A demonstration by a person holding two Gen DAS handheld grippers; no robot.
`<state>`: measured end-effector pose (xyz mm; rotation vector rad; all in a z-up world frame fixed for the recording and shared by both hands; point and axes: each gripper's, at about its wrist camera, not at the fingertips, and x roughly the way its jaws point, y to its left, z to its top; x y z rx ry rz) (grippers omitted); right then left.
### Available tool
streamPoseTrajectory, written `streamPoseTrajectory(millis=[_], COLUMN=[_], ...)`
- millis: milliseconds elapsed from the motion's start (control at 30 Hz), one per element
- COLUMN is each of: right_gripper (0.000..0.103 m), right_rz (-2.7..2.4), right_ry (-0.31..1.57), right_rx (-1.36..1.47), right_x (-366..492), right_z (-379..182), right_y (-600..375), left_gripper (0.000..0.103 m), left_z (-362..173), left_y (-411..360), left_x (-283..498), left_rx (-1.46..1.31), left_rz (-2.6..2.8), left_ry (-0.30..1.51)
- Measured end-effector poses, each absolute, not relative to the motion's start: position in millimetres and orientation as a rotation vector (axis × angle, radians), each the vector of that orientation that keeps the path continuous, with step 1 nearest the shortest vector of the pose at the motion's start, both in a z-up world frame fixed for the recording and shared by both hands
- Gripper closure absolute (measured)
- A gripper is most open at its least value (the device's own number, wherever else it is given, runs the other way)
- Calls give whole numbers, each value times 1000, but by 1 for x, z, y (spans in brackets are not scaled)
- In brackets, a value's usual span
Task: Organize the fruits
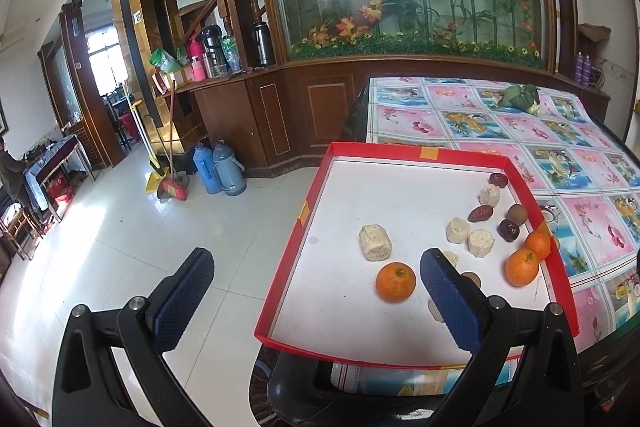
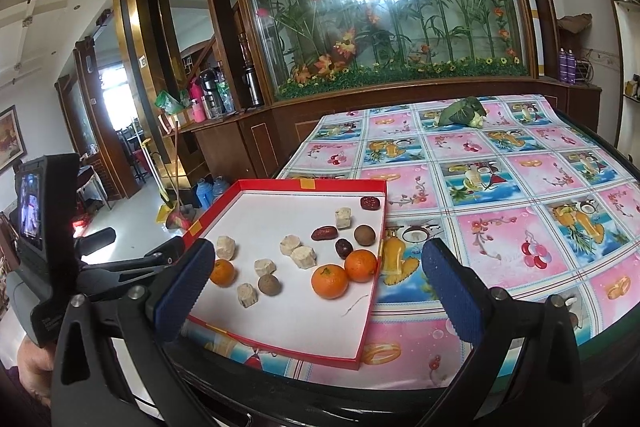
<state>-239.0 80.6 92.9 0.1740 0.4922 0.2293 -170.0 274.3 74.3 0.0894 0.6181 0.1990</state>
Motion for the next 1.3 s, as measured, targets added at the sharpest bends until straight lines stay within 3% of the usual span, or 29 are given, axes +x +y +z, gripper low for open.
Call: streamPoseTrajectory(millis=[1300], right_gripper=[0], right_rz=[162], right_ry=[495], right_rx=[130], right_x=[-212], right_z=[90], right_y=[89], left_gripper=[0], left_z=[73], left_y=[285], left_x=[-160], left_rx=[42], left_rz=[215], left_ry=[622])
